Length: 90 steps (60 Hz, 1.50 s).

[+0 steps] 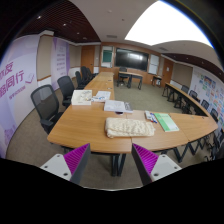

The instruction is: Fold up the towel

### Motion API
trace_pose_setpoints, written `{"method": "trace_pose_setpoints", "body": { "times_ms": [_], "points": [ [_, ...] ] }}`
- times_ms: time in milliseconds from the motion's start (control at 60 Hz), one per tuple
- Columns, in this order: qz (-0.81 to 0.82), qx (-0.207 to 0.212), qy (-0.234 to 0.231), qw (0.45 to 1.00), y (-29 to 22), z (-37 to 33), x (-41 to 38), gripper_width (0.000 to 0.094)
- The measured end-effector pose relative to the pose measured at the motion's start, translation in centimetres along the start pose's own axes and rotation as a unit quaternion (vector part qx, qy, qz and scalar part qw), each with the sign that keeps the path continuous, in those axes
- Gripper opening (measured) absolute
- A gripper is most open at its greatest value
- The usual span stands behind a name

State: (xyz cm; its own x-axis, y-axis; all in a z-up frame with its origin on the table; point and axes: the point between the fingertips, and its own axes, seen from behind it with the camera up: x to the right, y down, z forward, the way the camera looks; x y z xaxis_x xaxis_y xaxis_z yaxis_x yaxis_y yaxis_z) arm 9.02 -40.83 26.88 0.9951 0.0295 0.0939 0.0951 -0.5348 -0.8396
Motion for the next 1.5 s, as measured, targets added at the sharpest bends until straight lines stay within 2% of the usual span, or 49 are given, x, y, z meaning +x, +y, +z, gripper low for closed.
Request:
{"method": "trace_pose_setpoints", "body": {
  "times_ms": [167,367,633,833,900,1017,1133,1300,1400,1500],
  "points": [
    [0.008,-0.02,0.002,1.0,0.5,2.4,0.2,0.0858],
    [0.011,-0.042,-0.005,0.999,0.6,10.3,-0.6,0.0854],
    [0.017,-0.04,-0.018,0.999,-2.1,29.1,-2.1,0.0855],
    [0.003,-0.066,-0.015,0.998,-1.0,42.4,-2.5,0.0844],
    [-0.012,-0.083,-0.016,0.996,0.3,45.0,-2.7,0.0765],
    [-0.023,-0.106,-0.01,0.994,1.9,47.3,-2.9,0.0535],
    [-0.05,-0.097,0.032,0.993,2.0,47.7,-0.7,0.0073],
    [-0.032,-0.105,0.019,0.994,1.6,47.1,-1.9,0.0037],
    [0.006,-0.098,-0.028,0.995,-1.0,45.2,-5.3,0.0036],
    [0.057,-0.066,-0.108,0.99,-6.0,41.5,-10.9,0.0037]
  ]
}}
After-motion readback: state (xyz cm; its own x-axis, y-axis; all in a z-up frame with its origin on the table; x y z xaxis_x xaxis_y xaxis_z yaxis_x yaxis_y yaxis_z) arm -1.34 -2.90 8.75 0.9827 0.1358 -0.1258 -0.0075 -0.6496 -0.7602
